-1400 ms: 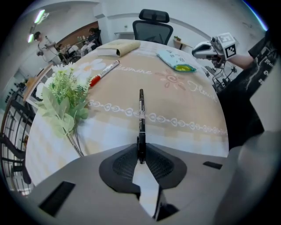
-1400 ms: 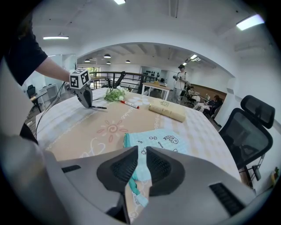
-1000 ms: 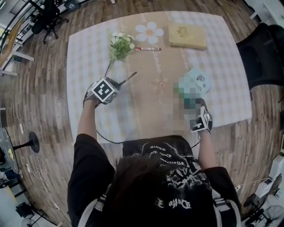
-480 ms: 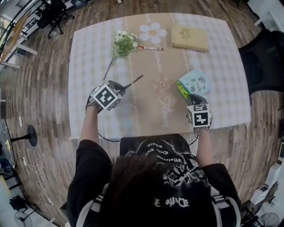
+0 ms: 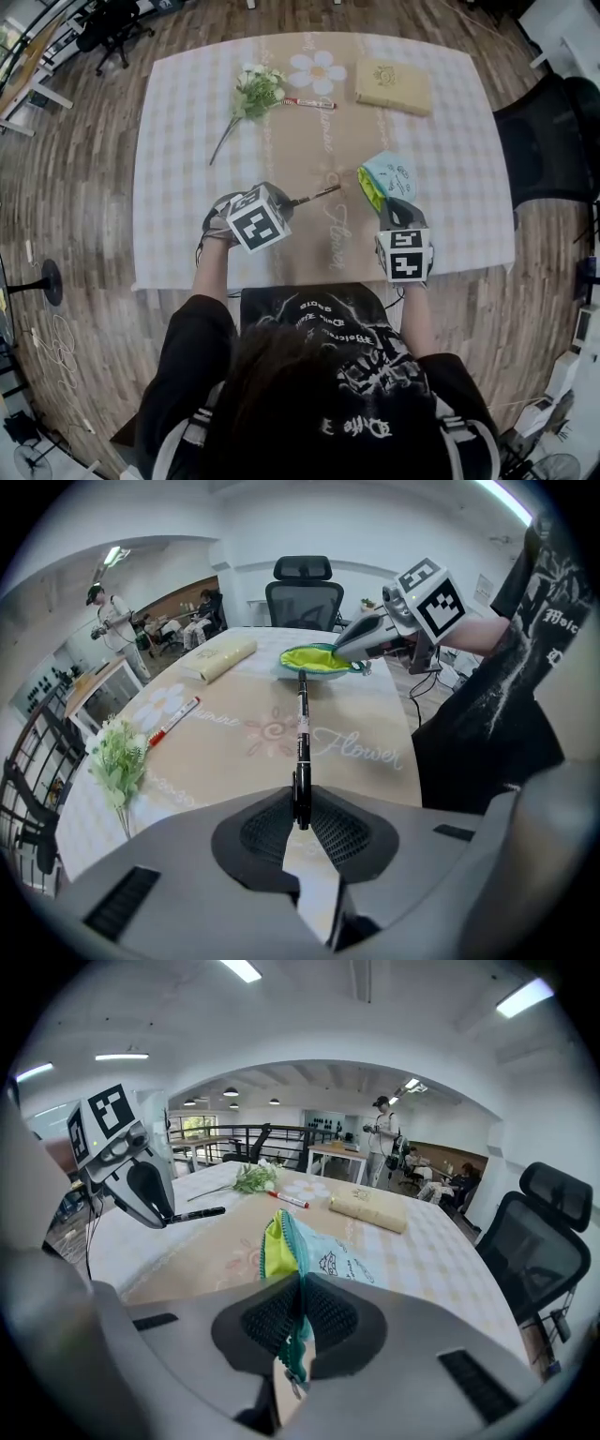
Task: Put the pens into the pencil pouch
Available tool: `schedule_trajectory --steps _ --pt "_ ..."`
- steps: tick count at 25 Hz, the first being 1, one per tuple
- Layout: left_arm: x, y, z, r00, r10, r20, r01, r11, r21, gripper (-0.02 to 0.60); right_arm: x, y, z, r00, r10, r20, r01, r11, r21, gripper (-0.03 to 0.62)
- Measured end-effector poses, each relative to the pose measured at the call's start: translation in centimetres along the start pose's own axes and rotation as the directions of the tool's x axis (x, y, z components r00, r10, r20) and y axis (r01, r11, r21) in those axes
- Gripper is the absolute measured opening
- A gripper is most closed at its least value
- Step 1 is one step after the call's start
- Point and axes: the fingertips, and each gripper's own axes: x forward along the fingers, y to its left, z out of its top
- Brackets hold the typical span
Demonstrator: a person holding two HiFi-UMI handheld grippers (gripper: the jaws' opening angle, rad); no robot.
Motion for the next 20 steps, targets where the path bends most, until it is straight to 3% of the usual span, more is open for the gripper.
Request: schedule_trajectory --steps 11,17,20 --pt "0.6 -3.1 1.8 1.0 0.007 -0.016 -0.007 0.999 0.046 0.074 -0.9 4.1 0.0 0.999 0.045 0.026 -0.045 0.999 -0.017 0.023" --pt "1.7 -5.1 3.5 0.998 -0.019 -0.064 0.02 1.0 0.022 0.074 -2.6 3.5 -0.2 0.998 0.056 0.018 -0.055 0.998 -0.038 0.023" --pt "2.3 -5.2 2.5 0.997 -0.03 -0.074 0.031 0.999 0.01 0.074 -2.0 4.8 -0.4 0.998 0.054 0.014 -0.054 0.997 -0.054 0.023"
